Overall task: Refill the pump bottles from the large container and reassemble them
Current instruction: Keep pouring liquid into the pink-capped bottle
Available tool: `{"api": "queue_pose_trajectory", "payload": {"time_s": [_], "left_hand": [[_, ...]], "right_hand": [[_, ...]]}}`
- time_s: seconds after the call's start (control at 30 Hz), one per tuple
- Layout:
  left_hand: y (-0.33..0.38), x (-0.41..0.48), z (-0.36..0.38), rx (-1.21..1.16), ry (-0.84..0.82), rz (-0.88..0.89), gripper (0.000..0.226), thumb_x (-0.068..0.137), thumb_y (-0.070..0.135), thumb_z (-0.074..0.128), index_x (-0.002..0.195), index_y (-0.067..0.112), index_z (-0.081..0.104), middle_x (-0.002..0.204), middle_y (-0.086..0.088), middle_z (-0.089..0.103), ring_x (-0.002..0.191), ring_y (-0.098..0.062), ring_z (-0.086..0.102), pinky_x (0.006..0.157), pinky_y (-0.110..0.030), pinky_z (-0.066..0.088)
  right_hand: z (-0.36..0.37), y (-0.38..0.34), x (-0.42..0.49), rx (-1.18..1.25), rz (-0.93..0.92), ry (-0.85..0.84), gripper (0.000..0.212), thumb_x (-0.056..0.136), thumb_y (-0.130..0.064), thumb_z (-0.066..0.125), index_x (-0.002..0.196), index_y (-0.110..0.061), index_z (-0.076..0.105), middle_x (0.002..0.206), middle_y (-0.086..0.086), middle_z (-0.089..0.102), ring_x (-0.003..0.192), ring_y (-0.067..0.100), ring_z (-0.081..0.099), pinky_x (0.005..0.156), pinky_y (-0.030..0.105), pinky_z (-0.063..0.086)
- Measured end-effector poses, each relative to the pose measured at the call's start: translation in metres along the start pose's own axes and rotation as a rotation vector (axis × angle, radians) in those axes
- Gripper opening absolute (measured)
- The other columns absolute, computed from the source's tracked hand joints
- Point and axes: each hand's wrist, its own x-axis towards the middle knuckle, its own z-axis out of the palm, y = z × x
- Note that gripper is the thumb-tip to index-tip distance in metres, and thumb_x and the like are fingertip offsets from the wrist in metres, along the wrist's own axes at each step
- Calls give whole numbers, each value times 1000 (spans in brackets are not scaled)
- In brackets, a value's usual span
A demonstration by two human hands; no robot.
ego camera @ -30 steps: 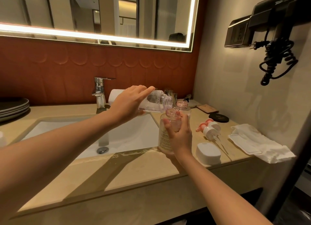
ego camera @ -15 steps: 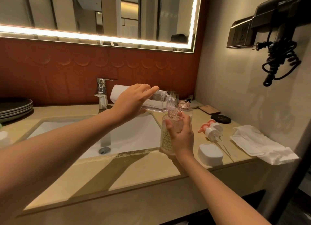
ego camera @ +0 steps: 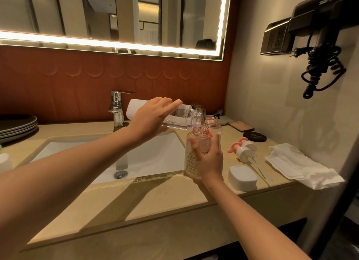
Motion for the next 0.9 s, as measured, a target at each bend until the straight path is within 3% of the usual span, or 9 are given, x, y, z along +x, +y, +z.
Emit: {"api": "queue_pose_trajectory", "payload": {"time_s": [0.17, 0.5, 0.9], "left_hand": [[0, 0, -1, -3, -2, -2, 77, 59, 13, 86, 127, 6, 53, 109, -18, 64, 94, -33, 62, 75, -37, 53], [1, 0, -2, -5, -8, -6, 76, 62, 14, 84, 130, 6, 51, 112, -18, 62, 97, -33, 61, 77, -38, 53], [1, 0, -1, -5, -11, -9, 77, 60, 13, 85, 129, 6, 51, 111, -18, 63, 96, -33, 61, 76, -38, 53]], "right_hand": [[-1, 0, 0, 2, -2, 5, 72, 74, -70, 44, 132, -28, 36, 130, 0, 53, 110, 18, 56, 65, 17, 43], [0, -1, 0, 17, -6, 8, 79, 69, -77, 40, 132, -30, 37, 130, -1, 54, 111, 17, 56, 71, 21, 45], [0, -1, 0, 4, 12, 15, 83, 67, -81, 36, 133, -31, 35, 132, -1, 52, 114, 19, 54, 81, 35, 53]]}}
